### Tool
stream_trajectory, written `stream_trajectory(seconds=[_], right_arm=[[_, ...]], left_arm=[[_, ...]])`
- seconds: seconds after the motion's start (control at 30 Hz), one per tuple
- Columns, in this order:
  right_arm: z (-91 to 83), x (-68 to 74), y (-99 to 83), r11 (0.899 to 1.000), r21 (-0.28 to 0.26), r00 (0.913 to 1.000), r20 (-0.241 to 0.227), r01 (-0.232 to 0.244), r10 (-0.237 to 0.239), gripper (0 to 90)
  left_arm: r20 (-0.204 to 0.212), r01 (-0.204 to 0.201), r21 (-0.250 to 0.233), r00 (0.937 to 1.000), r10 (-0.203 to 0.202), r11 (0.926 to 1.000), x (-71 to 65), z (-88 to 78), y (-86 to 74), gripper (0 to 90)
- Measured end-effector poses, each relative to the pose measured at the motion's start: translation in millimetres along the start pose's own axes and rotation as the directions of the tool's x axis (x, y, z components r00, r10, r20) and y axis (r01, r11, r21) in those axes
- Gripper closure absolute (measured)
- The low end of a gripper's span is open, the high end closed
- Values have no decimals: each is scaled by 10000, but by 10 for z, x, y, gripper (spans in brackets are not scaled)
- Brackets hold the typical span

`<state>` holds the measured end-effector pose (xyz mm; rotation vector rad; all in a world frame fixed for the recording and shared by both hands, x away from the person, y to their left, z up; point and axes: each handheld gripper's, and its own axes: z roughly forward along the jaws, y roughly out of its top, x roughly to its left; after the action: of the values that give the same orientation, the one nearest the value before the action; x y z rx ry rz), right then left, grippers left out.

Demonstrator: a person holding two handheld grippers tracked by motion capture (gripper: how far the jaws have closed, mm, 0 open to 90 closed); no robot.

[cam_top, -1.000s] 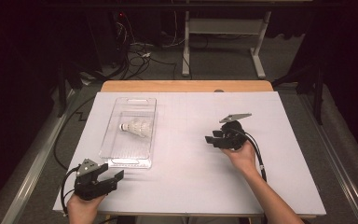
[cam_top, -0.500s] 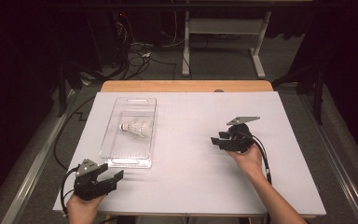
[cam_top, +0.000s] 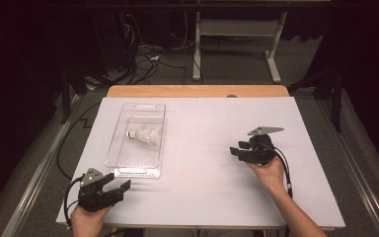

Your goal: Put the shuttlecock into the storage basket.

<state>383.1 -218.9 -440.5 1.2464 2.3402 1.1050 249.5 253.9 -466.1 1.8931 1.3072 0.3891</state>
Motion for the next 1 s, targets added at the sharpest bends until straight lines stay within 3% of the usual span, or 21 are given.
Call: stream_trajectory(seconds=[1.0], right_arm=[[-262,-125,-276,9985,-384,9987,296,-397,408,510]], left_arm=[[28,1,25,10000,-1,10000,-5,5,5,315]])
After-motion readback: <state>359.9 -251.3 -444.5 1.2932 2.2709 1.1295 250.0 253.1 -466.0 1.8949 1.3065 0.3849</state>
